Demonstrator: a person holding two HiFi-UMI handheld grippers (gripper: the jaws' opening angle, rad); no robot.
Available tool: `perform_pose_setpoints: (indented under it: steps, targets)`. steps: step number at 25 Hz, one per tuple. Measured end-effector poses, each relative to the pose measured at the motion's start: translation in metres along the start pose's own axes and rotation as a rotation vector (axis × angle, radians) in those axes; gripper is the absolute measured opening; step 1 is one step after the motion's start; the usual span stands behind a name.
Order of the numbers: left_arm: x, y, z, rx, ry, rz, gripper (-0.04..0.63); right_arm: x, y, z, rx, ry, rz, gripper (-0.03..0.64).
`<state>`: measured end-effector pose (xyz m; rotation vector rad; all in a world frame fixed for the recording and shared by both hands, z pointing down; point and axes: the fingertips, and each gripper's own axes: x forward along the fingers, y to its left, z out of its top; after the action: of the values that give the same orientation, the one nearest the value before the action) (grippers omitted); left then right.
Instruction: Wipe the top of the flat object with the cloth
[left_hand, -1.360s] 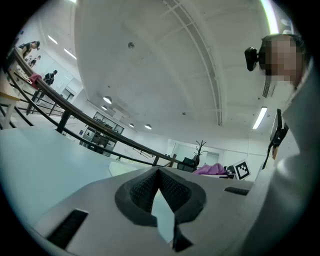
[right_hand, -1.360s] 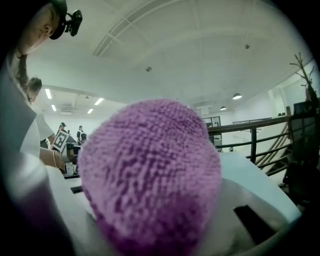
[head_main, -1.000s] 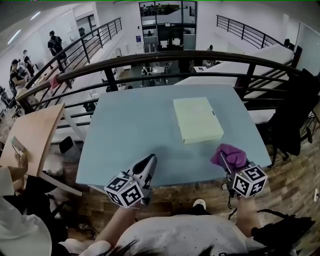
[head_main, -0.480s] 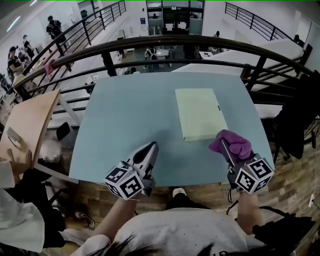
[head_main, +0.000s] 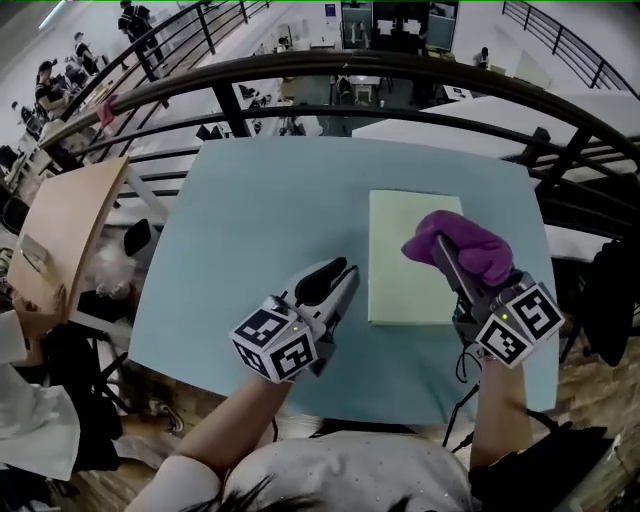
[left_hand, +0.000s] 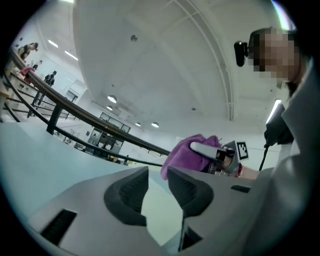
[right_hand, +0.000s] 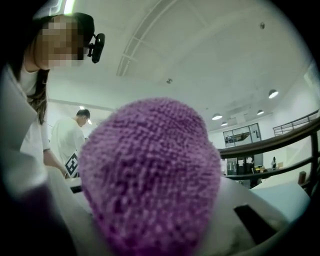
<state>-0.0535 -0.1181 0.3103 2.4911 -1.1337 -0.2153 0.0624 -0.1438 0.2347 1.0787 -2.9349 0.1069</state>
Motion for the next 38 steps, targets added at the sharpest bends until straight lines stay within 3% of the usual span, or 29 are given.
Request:
perform_pose_setpoints:
  steps: [1,2,6,9,13,15,17,21,25,29,34,38]
  targets:
    - [0.015,0.007,-0.009,0.011,0.044,0.031,0.147,0.010,-0.010,-0.001,-0.009,0.003,0.025,0.031]
    - [0.030,0.013,-0.019,0.014,0.085,0.059,0.169,0.019,-0.020,-0.004,-0.019,0.010,0.046,0.031]
    - [0.076,0.040,-0.061,0.006,0.231,0.130,0.177,0.058,-0.058,-0.028,-0.014,0.057,0.094,0.031]
    - [0.102,0.066,-0.097,-0.022,0.331,0.170,0.264,0.095,-0.083,-0.058,0.024,0.093,0.098,0.031]
    - [0.125,0.088,-0.137,-0.102,0.405,0.207,0.268,0.139,-0.100,-0.105,0.091,0.163,0.069,0.031]
    - [0.130,0.091,-0.152,-0.080,0.436,0.195,0.270,0.156,-0.101,-0.129,0.096,0.216,0.071,0.031]
    - [0.132,0.093,-0.160,-0.042,0.438,0.167,0.277,0.171,-0.102,-0.154,0.059,0.298,0.071,0.031]
    - [0.133,0.098,-0.168,-0.144,0.434,0.136,0.293,0.189,-0.105,-0.198,-0.133,0.481,0.056,0.031]
    - [0.133,0.103,-0.169,-0.152,0.452,0.139,0.293,0.200,-0.104,-0.228,-0.277,0.605,0.075,0.032]
    - [0.131,0.106,-0.169,-0.153,0.447,0.154,0.295,0.199,-0.112,-0.230,-0.179,0.621,0.056,0.031]
    - [0.131,0.109,-0.169,-0.146,0.444,0.162,0.296,0.182,-0.146,-0.230,-0.229,0.673,-0.044,0.031]
    - [0.131,0.106,-0.168,-0.133,0.431,0.168,0.296,0.150,-0.186,-0.231,-0.194,0.699,-0.146,0.031]
